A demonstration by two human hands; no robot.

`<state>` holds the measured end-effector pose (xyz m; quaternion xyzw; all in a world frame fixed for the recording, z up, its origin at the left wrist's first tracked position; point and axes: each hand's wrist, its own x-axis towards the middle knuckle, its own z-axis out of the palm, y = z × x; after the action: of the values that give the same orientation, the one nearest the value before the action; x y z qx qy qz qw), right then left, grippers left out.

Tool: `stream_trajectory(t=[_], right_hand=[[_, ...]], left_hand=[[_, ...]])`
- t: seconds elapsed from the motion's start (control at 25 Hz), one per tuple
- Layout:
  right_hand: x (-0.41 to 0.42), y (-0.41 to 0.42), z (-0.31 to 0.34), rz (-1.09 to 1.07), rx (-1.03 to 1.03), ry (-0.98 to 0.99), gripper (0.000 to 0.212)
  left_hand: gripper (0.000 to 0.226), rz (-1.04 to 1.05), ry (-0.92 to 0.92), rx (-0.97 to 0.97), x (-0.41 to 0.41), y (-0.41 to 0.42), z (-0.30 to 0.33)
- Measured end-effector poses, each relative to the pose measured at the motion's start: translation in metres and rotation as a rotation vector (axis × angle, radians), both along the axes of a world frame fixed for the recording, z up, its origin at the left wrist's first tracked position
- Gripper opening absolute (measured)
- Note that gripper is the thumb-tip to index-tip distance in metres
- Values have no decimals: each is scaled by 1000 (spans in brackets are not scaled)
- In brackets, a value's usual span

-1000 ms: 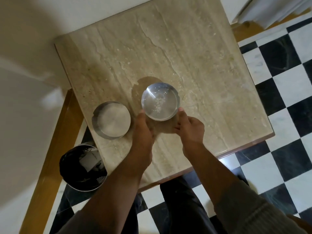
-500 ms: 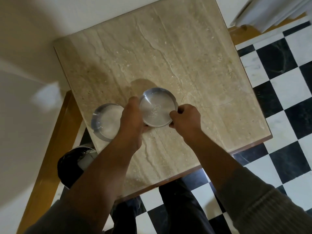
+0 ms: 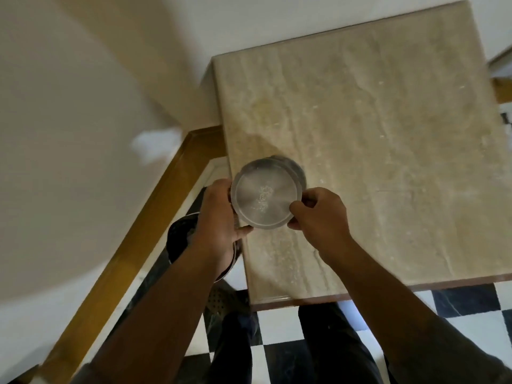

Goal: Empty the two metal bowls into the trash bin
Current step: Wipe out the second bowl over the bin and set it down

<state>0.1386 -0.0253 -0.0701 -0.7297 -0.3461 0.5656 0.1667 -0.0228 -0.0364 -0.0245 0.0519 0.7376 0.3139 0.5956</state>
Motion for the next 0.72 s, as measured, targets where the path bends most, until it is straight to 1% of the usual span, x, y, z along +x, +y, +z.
stream_trajectory(t=[0.12, 0.28, 0.36, 0.4, 0.44, 0.48, 0.52, 0.64, 0.72], right_hand=[[-57, -18, -9, 116, 7, 39, 26], [-118, -47, -34, 226, -31, 65, 35], [-144, -62, -47, 280, -56, 59, 37], [-155, -68, -53, 302, -68, 65, 37], [-168, -75, -60, 318, -94, 88, 38], [-173, -78, -63, 312, -135, 135, 39], [-179, -82, -67, 310, -189, 185, 40], [-193, -88, -74, 300, -367, 316, 41], [-199, -89, -74, 335, -379, 340, 35]], left_hand=[[41, 108, 15, -42, -58, -30, -9], [43, 217, -43, -107, -120, -70, -26], [43, 247, -63, -100, -146, -92, -40], [48, 248, -69, -100, -157, -102, -49], [57, 242, -82, -109, -168, -113, -58], [68, 226, -89, -131, -172, -118, -66], [74, 214, -91, -149, -178, -123, -75], [63, 235, -94, -220, -197, -136, -103], [66, 163, -144, -227, -213, -143, -119]])
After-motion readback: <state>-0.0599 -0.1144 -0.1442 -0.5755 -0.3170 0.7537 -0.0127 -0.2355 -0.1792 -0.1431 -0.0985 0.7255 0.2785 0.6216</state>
